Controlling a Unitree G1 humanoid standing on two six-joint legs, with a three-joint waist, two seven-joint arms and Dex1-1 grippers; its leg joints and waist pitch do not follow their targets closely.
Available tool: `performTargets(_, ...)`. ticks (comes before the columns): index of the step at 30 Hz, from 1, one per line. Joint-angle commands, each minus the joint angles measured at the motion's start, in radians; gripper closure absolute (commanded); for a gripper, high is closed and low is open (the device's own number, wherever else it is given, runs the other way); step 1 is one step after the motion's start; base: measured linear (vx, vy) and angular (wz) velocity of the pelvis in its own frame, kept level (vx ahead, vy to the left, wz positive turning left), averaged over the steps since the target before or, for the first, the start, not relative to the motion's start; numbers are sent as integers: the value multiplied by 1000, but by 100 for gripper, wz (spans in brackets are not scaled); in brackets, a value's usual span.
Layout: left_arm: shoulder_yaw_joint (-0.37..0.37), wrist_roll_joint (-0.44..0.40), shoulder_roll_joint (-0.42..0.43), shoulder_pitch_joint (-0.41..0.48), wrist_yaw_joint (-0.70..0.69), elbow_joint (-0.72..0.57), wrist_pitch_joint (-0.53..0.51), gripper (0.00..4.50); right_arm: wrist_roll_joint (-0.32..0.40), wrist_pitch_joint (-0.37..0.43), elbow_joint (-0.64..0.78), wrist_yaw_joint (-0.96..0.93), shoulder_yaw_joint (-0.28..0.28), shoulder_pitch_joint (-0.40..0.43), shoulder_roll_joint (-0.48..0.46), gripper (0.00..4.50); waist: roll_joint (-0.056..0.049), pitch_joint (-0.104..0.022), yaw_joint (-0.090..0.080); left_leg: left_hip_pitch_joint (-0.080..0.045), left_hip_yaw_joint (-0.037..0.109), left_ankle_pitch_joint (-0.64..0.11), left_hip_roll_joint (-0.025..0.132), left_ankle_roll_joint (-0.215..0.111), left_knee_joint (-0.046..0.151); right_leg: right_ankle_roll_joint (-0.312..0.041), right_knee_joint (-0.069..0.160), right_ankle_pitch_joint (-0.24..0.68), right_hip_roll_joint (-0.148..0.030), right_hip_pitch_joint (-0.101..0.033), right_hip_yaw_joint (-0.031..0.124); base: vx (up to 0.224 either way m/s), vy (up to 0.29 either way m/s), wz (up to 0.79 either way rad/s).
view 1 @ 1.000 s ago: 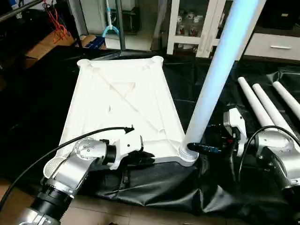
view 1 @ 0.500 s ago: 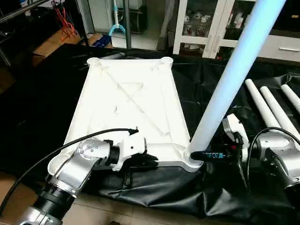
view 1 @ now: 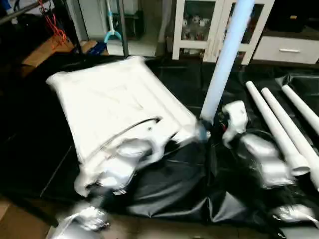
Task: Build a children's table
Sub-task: Rotate leg to tighten
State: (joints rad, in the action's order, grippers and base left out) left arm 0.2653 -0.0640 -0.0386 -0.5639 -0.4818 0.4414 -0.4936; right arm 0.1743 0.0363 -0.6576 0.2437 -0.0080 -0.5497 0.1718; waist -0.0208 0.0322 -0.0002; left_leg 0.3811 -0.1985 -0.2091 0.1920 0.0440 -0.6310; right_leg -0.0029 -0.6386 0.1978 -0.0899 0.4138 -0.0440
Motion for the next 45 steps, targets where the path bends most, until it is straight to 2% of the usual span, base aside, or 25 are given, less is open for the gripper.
performTargets(1,-36,44,-63,-31,84,33,35,450,-75,-3,-154,-129,44,-1,-56,258,20,-70,3,-6,14,-52,16,-72,59,-257,78,48,-36,-62,29,0,0,0)
performTargets(2,-35,39,-83,-47,98,41,52,450,-91,-28,-196,-157,58,-31,-92,259,19,-74,4,-3,14,-38,16,-99,57,-260,73,13,-36,-62,27,0,0,0)
performTargets(3,-34,30,-86,-54,100,41,56,450,-101,-48,-221,-166,63,-53,-116,259,21,-74,5,-4,14,-34,17,-109,58,-262,72,-3,-37,-62,26,0,0,0)
performTargets(4,-34,24,-81,-55,98,37,53,450,-95,-64,-230,-165,55,-65,-131,259,20,-76,4,0,15,-19,17,-130,57,-263,67,-32,-37,-65,25,0,0,0)
performTargets(5,-34,19,-76,-55,98,36,53,450,-94,-75,-233,-153,52,-70,-136,259,24,-77,4,-1,14,4,18,-154,55,-267,65,-70,-36,-65,24,0,0,0)
performTargets(7,-38,5,-52,-50,95,30,52,450,-89,-117,-227,-97,48,-80,-146,259,23,-77,5,1,14,26,19,-183,53,-277,60,-105,-37,-66,23,0,0,0)
performTargets(10,-39,-4,-5,-38,77,28,77,450,-74,-172,-215,-12,53,-78,-137,259,23,-77,7,1,14,42,21,-210,50,-290,57,-116,-39,-66,22,0,0,0)
performTargets(11,-37,-2,4,-33,64,23,83,450,-74,-180,-210,-3,56,-76,-132,224,23,-76,7,-1,13,38,22,-212,50,-293,58,-105,-39,-64,23,0,0,0)
performTargets(13,-30,0,31,-17,27,5,98,450,-65,-183,-178,23,59,-62,-121,203,22,-75,7,0,13,31,23,-213,51,-294,59,-87,-40,-64,23,0,0,0)
performTargets(15,-10,9,105,27,-71,-48,140,450,-44,-172,-34,94,79,6,-76,180,20,-74,14,-1,16,39,26,-214,52,-284,58,-92,-39,-67,23,0,0,0)
performTargets(18,-1,27,179,76,-168,-99,188,450,-13,-130,151,164,90,96,-16,164,17,-72,13,-3,17,35,30,-212,55,-276,57,-97,-38,-64,25,0,0,0)
performTargets(19,8,41,222,106,-232,-129,227,450,5,-99,242,204,89,145,26,153,15,-69,12,-8,16,6,32,-198,59,-277,62,-61,-37,-60,25,0,0,0)
performTargets(21,32,52,299,155,-329,-176,283,450,52,-32,363,293,83,215,107,132,14,-67,17,-8,18,3,35,-184,62,-269,61,-62,-37,-63,27,0,0,0)
performTargets(23,43,73,356,197,-414,-221,318,450,124,44,440,388,64,261,179,120,9,-67,20,-13,18,-5,37,-183,63,-268,59,-77,-36,-60,28,0,0,0)
performTargets(25,42,113,391,232,-486,-270,325,450,170,82,495,502,51,294,257,120,8,-65,23,-13,16,-28,38,-173,65,-275,61,-67,-38,-60,30,0,0,0)
performTargets(29,42,182,429,272,-591,-347,321,450,230,110,560,681,33,335,382,120,11,-64,35,-13,13,-42,37,-158,67,-276,61,-59,-40,-61,32,0,0,0)
performTargets(30,42,182,429,272,-591,-347,321,450,230,110,560,681,33,335,382,120,11,-64,35,-13,13,-42,37,-158,67,-276,61,-59,-40,-61,32,0,0,0)
performTargets(31,46,193,436,277,-609,-363,317,450,263,144,575,729,29,342,410,120,11,-59,34,-11,12,-55,37,-153,68,-272,66,-31,-41,-58,33,0,0,0)
performTargets(34,59,221,443,279,-643,-390,319,450,341,223,594,875,37,346,476,120,14,-61,36,-13,14,-68,37,-149,69,-270,66,-10,-41,-62,33,0,0,0)
performTargets(35,60,223,443,278,-647,-392,321,450,343,224,589,895,41,342,483,120,18,-59,36,-13,13,-68,38,-152,69,-269,69,-2,-41,-58,33,0,0,0)
performTargets(39,56,228,435,269,-660,-396,313,450,351,222,536,983,61,304,494,120,20,-59,34,-11,13,-72,36,-148,68,-264,70,35,-43,-57,32,0,0,0)
performTargets(40,56,228,435,269,-660,-396,313,450,351,221,535,985,62,303,494,145,25,-59,35,-10,13,-68,36,-148,67,-262,69,38,-44,-58,33,0,0,0)
performTargets(41,56,228,435,267,-661,-397,311,450,351,217,524,997,65,295,496,145,23,-59,36,-11,13,-59,36,-150,66,-262,69,33,-44,-57,33,0,0,0)
performTargets(43,52,230,437,266,-669,-401,306,450,363,241,511,1050,79,279,509,157,28,-61,38,-9,14,-37,35,-159,65,-265,64,11,-43,-58,32,0,0,0)
performTargets(45,52,235,441,266,-672,-406,302,450,372,259,515,1072,87,277,517,186,28,-62,39,-10,13,-26,36,-167,63,-266,63,0,-42,-57,32,0,0,0)
